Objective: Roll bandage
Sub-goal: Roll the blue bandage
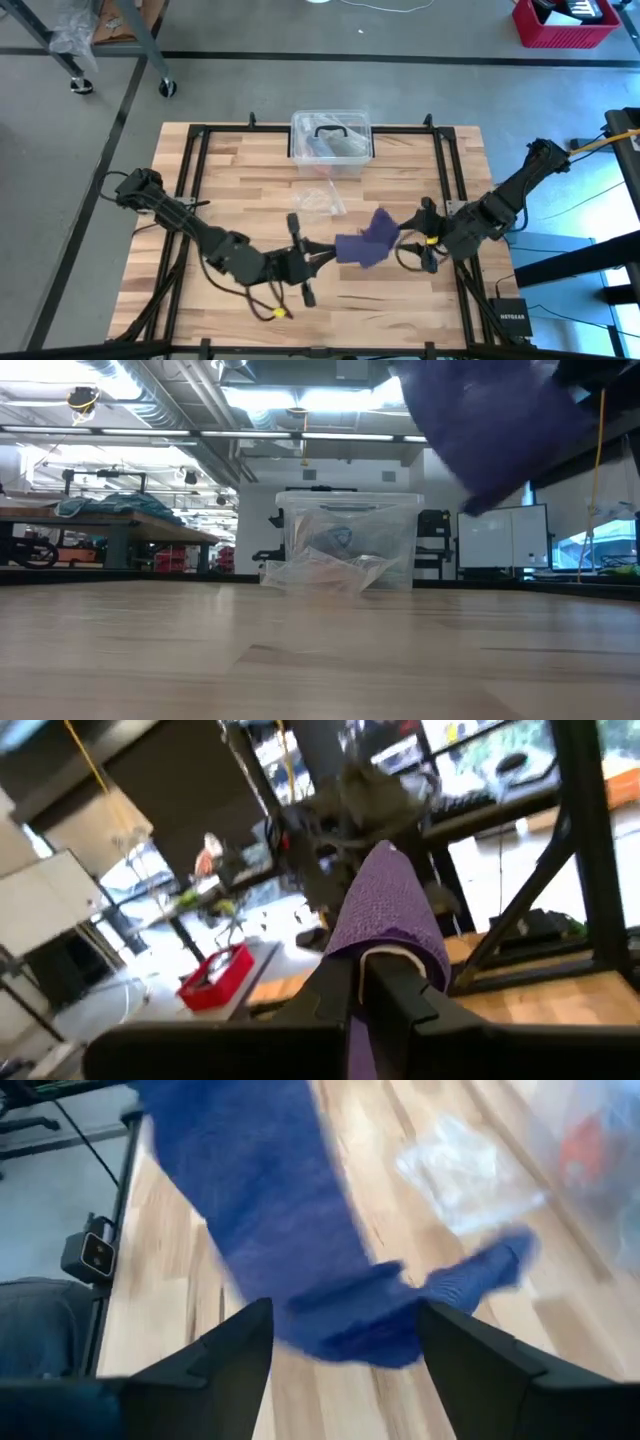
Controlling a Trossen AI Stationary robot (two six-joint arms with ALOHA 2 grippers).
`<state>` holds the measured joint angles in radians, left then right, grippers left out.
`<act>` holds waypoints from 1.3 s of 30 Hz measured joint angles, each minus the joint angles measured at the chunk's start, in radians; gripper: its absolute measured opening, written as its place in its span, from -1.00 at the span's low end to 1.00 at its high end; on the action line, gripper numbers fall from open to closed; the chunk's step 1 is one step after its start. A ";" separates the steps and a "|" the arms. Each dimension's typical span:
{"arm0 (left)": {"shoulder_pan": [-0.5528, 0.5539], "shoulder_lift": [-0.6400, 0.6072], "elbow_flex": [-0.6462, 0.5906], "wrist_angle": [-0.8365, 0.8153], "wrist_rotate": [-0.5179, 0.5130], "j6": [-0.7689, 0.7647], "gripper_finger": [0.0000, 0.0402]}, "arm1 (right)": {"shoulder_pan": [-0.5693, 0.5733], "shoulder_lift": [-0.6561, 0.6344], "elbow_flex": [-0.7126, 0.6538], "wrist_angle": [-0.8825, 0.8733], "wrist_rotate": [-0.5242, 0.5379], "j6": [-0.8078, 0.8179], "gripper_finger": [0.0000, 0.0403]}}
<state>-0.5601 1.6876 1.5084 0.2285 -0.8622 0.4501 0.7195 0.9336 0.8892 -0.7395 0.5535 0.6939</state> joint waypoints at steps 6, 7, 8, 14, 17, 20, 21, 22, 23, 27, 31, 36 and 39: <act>0.011 0.006 -0.003 -0.012 -0.005 -0.021 -0.96 | 0.143 0.009 -0.088 0.300 0.237 -0.183 0.23; 0.016 0.006 -0.002 -0.009 -0.007 -0.031 -0.96 | 0.155 0.017 -0.103 0.335 0.256 -0.206 0.23; 0.019 0.005 -0.002 -0.004 -0.009 -0.047 -0.96 | 0.165 0.024 -0.117 0.348 0.260 -0.216 0.23; 0.033 0.005 -0.002 -0.010 0.013 -0.102 -0.96 | 0.171 0.094 -0.175 0.452 0.243 -0.181 0.23; 0.046 0.005 -0.002 -0.004 0.080 -0.126 -0.96 | 0.171 0.150 -0.198 0.540 0.317 -0.227 0.23; 0.058 0.014 -0.002 0.002 0.098 -0.145 -0.96 | 0.162 0.214 -0.214 0.621 0.381 -0.263 0.23; 0.059 0.016 -0.002 0.003 0.100 -0.146 -0.96 | 0.155 0.234 -0.215 0.638 0.400 -0.276 0.23; 0.064 0.020 -0.002 0.009 0.100 -0.146 -0.96 | 0.147 0.252 -0.215 0.663 0.406 -0.283 0.23; 0.067 0.023 -0.002 0.021 0.100 -0.144 -0.96 | 0.139 0.269 -0.215 0.694 0.405 -0.291 0.23; 0.069 0.024 -0.002 0.044 0.101 -0.126 -0.96 | 0.124 0.340 -0.215 0.835 0.384 -0.387 0.23; 0.060 0.025 -0.002 0.045 0.104 -0.114 -0.96 | 0.085 0.386 -0.215 0.905 0.377 -0.453 0.23; 0.044 0.025 -0.002 0.073 0.186 -0.076 -0.96 | 0.027 0.411 -0.215 0.937 0.355 -0.474 0.23; 0.033 0.025 -0.002 0.084 0.191 -0.053 -0.96 | 0.012 0.426 -0.215 0.967 0.336 -0.499 0.17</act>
<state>-0.5269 1.7126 1.5063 0.3123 -0.6716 0.3968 0.7312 1.3600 0.6746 0.2277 0.8897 0.1947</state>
